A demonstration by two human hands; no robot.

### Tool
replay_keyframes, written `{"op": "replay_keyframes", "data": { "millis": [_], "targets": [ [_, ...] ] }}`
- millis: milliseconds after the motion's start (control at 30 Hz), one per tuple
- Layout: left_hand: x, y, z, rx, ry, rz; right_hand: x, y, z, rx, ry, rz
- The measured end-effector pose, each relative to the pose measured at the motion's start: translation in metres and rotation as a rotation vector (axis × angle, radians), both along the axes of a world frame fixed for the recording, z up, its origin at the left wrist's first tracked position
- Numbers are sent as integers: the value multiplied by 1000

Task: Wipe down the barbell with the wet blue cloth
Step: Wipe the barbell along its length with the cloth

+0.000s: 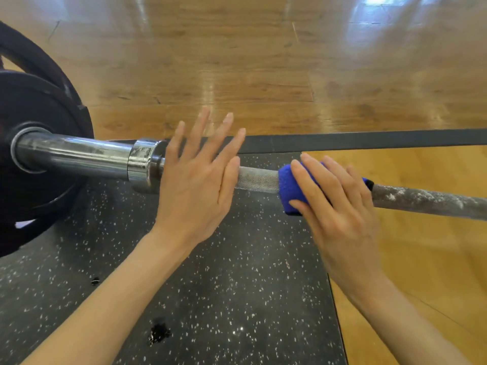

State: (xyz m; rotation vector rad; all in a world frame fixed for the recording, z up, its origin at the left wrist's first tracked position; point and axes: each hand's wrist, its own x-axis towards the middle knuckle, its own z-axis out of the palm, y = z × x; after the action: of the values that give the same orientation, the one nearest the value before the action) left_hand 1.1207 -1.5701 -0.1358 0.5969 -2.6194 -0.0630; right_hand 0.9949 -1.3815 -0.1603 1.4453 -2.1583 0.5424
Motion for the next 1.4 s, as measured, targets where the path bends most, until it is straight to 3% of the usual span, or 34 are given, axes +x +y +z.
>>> {"op": "replay_keyframes", "data": {
  "millis": [100, 267, 400, 567, 733, 933, 1100, 1233, 1400],
  "targets": [
    [2, 6, -6, 72, 75, 45, 15, -16, -4, -64, -50, -84],
    [-6, -3, -8, 86, 95, 51, 4, -39, -6, -16, 87, 64],
    [-11, -6, -7, 119, 92, 54, -6, -23, -5, -63, 61, -42],
    [-14, -7, -8, 104, 93, 67, 4, -57, -3, -49, 118, 47],
    [-14, -3, -7, 130, 109, 69, 1, -35, 2, -19, 36, -68],
    [-6, -1, -9, 118, 109, 67, -2, -32, 14, 108, -9, 4],
    [-3, 8, -10, 127, 129, 84, 24, -57, 22, 133, -55, -177],
    [4, 12, -11, 137, 119, 81, 14, -50, 28, 173, -27, -91],
    [10, 21, -10, 160, 133, 102, 25, -44, 29, 124, -106, -221]
  ]
}}
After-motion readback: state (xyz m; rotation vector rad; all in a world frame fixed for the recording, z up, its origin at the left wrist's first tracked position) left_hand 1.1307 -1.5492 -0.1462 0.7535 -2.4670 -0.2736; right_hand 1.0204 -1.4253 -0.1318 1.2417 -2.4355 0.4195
